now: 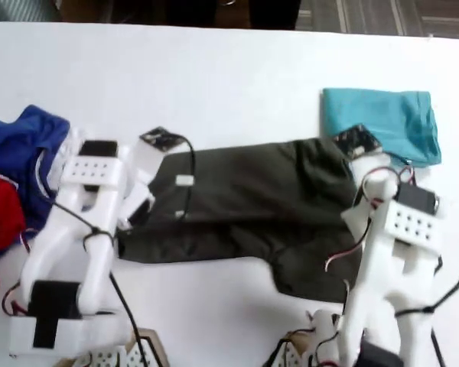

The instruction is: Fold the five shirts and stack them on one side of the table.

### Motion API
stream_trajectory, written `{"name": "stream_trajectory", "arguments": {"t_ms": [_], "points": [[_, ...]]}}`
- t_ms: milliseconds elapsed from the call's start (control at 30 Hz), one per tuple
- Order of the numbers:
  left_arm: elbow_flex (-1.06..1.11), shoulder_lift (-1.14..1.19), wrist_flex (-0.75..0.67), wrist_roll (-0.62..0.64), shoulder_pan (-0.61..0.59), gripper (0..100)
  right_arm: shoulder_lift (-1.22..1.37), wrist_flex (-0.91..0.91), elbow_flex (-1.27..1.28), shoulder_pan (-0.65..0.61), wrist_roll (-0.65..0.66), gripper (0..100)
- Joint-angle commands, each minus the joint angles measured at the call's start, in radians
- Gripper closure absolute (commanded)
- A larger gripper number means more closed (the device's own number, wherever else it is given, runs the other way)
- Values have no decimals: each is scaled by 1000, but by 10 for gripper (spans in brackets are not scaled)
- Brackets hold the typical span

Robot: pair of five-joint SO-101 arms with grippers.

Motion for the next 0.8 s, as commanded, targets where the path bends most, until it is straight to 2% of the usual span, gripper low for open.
{"name": "stream_trajectory", "arguments": {"t_ms": [0,333,767], "points": [[84,-78,-55,-23,2,973,-97,-15,60,42,51,978],[208,-120,-132,-21,2,973,-263,-12,253,162,184,978],[243,-114,-163,-21,8,973,-535,-12,496,156,213,978]]}}
